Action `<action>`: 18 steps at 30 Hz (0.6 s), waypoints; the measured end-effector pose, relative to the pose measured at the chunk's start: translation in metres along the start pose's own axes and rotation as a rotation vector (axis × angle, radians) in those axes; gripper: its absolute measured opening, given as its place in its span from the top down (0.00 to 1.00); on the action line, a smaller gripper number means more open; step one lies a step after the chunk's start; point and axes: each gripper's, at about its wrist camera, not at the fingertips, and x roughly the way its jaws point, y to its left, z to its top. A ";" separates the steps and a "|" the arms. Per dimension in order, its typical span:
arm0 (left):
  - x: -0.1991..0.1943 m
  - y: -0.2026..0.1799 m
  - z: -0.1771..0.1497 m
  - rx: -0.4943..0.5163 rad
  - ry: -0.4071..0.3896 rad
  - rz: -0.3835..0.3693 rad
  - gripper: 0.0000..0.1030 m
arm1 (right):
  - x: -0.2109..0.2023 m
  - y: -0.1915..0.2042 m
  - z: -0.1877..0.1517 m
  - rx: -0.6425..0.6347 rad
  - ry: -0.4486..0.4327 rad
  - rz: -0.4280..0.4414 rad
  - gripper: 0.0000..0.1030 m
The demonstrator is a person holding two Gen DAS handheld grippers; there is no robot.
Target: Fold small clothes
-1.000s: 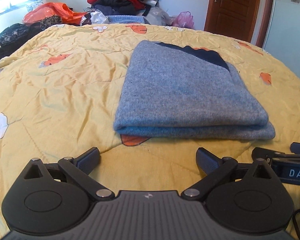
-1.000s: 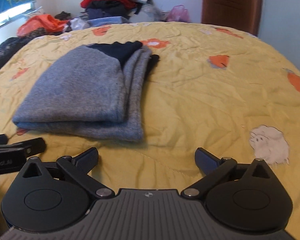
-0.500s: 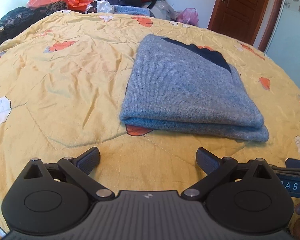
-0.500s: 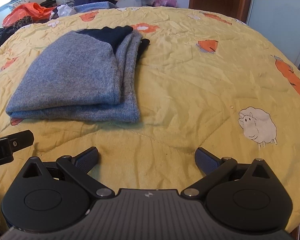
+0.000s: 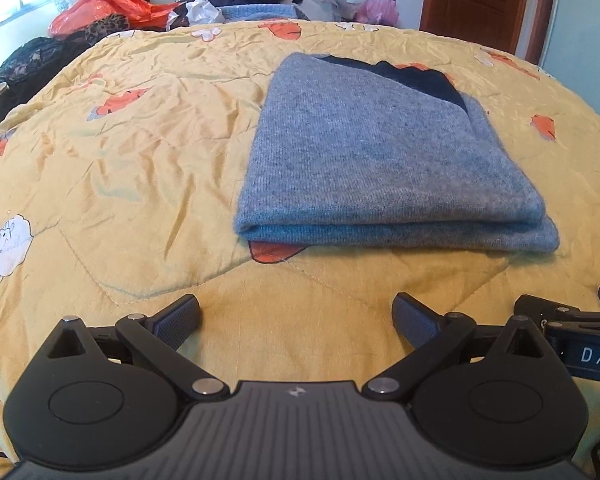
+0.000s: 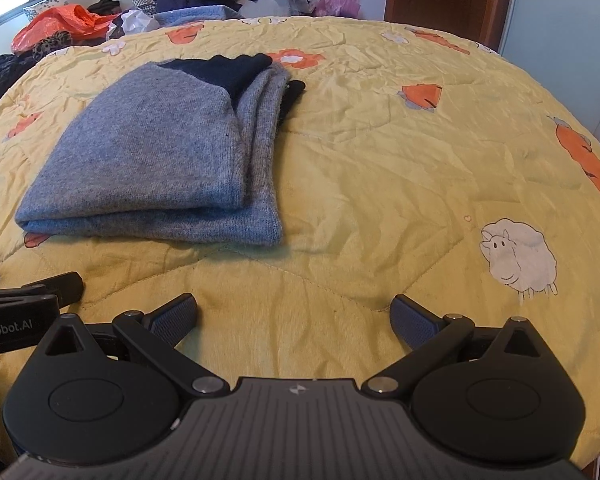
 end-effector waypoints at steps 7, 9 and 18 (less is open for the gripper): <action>-0.002 0.002 0.000 0.007 0.010 -0.017 0.00 | 0.000 0.000 0.000 0.001 0.000 -0.001 0.00; -0.002 0.002 -0.001 0.010 0.010 -0.017 0.00 | 0.000 0.000 0.000 0.001 0.000 -0.001 0.00; -0.033 0.010 0.001 -0.029 -0.037 0.050 0.00 | -0.012 -0.006 0.001 0.010 0.012 -0.002 0.01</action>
